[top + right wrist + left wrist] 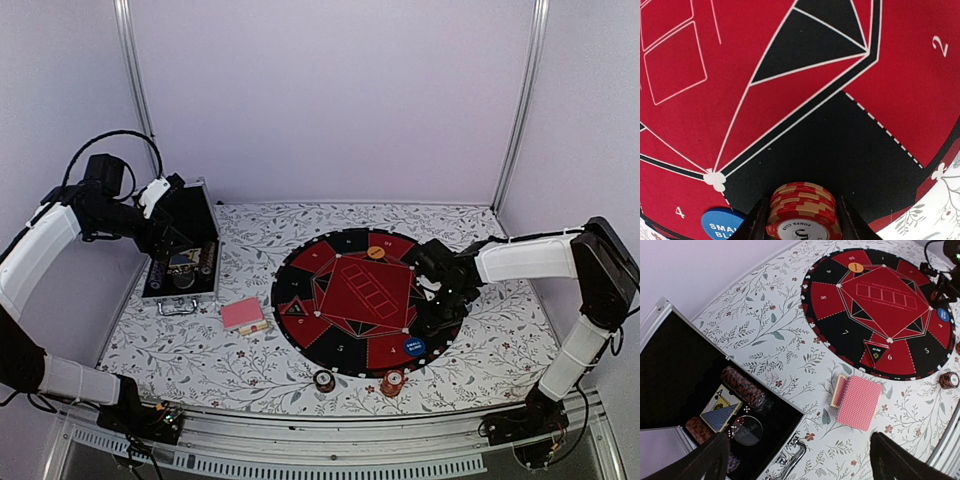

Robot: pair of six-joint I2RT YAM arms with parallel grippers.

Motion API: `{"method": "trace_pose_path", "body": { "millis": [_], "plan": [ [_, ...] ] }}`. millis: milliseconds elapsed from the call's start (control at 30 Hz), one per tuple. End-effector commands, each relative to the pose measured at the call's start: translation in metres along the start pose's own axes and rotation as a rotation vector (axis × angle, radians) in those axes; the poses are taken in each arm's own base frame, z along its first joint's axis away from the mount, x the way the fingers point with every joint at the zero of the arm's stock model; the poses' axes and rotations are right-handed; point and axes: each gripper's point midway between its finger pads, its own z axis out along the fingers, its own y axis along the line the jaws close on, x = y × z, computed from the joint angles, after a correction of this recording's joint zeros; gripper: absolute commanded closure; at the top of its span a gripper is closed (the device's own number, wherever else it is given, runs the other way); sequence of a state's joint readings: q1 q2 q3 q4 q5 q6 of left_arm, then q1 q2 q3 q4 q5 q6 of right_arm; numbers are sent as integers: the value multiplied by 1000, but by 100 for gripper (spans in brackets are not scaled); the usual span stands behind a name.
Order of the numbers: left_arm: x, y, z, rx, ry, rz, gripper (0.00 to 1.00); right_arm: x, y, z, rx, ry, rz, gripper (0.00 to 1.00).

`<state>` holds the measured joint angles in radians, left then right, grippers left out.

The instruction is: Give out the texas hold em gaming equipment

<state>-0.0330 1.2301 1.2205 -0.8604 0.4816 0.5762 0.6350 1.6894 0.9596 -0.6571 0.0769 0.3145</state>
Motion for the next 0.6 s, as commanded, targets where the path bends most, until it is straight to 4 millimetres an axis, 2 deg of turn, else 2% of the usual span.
{"method": "trace_pose_path", "body": {
  "millis": [0, 67, 233, 400, 500, 567],
  "plan": [
    [-2, -5, -3, 9, -1, 19, 0, 5, -7, 9, 22, 3, 12, 58],
    [-2, -6, -3, 10, -2, 19, 0, 3, -6, 7, 20, -3, 14, 49],
    [-3, -6, -4, 10, -2, 20, 0, -8, -5, -5, 23, -28, 12, 33],
    [-2, -6, -5, 7, 1, 22, 0, -24, -6, -28, 34, -74, 12, 31],
    [-3, -6, -6, 4, -2, 24, 0, -33, -5, -52, 30, -116, 16, 32],
    [-3, -6, -6, 6, 0, 23, 0, -35, 4, -71, 40, -151, -15, 31]
  ]
}}
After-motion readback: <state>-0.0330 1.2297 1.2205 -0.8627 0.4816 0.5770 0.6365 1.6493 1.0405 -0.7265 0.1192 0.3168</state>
